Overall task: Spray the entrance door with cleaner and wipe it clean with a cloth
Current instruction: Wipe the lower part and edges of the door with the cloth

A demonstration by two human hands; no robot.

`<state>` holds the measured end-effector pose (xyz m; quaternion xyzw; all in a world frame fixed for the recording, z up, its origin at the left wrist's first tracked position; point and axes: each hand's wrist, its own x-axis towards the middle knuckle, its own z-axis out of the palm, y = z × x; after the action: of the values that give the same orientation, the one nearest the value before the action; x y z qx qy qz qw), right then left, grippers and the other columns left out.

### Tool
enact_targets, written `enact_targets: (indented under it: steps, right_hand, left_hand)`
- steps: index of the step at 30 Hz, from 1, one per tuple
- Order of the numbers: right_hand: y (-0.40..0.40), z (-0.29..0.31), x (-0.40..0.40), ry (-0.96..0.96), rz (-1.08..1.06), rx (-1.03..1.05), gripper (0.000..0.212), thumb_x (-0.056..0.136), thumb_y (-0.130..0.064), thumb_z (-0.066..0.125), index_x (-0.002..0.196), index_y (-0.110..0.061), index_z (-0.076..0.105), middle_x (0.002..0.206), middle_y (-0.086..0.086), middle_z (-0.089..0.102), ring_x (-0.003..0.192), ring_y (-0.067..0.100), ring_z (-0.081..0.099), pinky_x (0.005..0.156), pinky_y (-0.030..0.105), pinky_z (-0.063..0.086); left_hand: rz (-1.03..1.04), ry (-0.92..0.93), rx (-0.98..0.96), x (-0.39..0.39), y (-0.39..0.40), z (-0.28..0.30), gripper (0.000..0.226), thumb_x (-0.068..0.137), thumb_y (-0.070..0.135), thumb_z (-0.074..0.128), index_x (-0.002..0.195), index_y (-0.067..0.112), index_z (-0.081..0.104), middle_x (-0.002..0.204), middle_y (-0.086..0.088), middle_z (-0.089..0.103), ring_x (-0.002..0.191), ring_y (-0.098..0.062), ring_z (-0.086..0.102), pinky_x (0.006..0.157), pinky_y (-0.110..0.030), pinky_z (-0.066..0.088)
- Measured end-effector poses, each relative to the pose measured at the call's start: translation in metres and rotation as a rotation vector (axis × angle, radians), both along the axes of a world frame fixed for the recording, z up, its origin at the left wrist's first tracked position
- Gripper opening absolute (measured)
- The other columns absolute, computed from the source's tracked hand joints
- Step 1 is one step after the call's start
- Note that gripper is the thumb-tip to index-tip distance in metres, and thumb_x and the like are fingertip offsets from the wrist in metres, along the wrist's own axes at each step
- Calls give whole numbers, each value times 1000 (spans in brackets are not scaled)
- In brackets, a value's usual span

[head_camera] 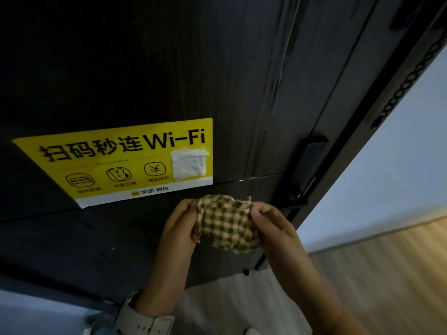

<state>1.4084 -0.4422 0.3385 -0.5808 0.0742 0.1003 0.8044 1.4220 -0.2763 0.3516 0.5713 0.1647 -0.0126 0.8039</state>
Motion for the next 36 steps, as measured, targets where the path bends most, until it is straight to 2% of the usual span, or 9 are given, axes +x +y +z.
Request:
enact_targets:
  steps: [3,8,11,15,19,23,27,29,36]
  right_hand:
    - [4,3,-8,-34,33,51,36,81,-19,63,112,-2,67,105,15,72,99,24,69,89,28,55]
    - [-1,-1,-13,-138,-166,-105,19,93,-4,50,86,-3,68,68,6,64,66,15,62,69,23,53]
    - [-5,1,-17,-187,-105,-233,18,92,-14,55,99,-8,70,87,3,72,85,12,68,78,20,53]
    - [14,-1,-19,-135,50,-225,39,84,-16,64,123,-16,62,112,2,70,101,3,66,83,13,50]
    - [25,-5,-18,-191,172,-295,26,82,-21,63,101,-4,71,93,-4,74,90,5,69,79,14,50]
    - [17,-6,-12,-242,176,-272,24,84,-18,62,96,1,69,85,-1,71,84,9,67,79,19,51]
    - [7,-5,-7,-233,200,-137,32,82,-18,68,102,8,66,91,25,66,83,20,64,79,25,54]
    - [-5,-3,-4,-228,209,-135,20,86,-8,64,96,9,67,87,20,69,80,18,66,74,23,54]
    - [-62,12,5,-134,216,-37,13,95,-5,50,87,3,57,65,4,62,60,10,63,57,20,53]
  left_hand:
    - [-43,17,-41,-2,11,-4,26,98,8,40,102,8,66,92,-4,74,87,-15,69,65,-24,54]
    - [-97,67,-289,-4,37,-6,31,95,23,43,84,8,68,66,-2,70,60,-10,67,65,-21,55]
    - [-101,146,-234,-5,46,-3,44,100,22,41,66,13,67,52,1,62,44,-7,59,49,-16,50]
    - [-158,134,4,-10,33,-1,25,98,19,47,83,15,67,66,5,70,62,-3,65,68,-24,47]
    - [-140,186,30,-11,22,2,24,97,29,49,88,18,68,80,3,75,71,-4,69,71,-25,47]
    - [-211,253,-3,-16,21,8,57,69,59,54,104,16,67,101,-8,73,94,-18,68,85,-32,51]
    - [-331,87,133,-29,4,4,52,57,21,88,103,17,64,98,-6,73,91,-15,70,77,-29,53]
    - [-290,40,101,-32,-4,-4,56,56,6,81,108,17,65,100,-5,74,92,-17,70,75,-26,56]
    - [-79,-92,200,-45,-36,-18,74,46,34,85,115,26,59,113,-2,71,107,-17,66,83,-32,54]
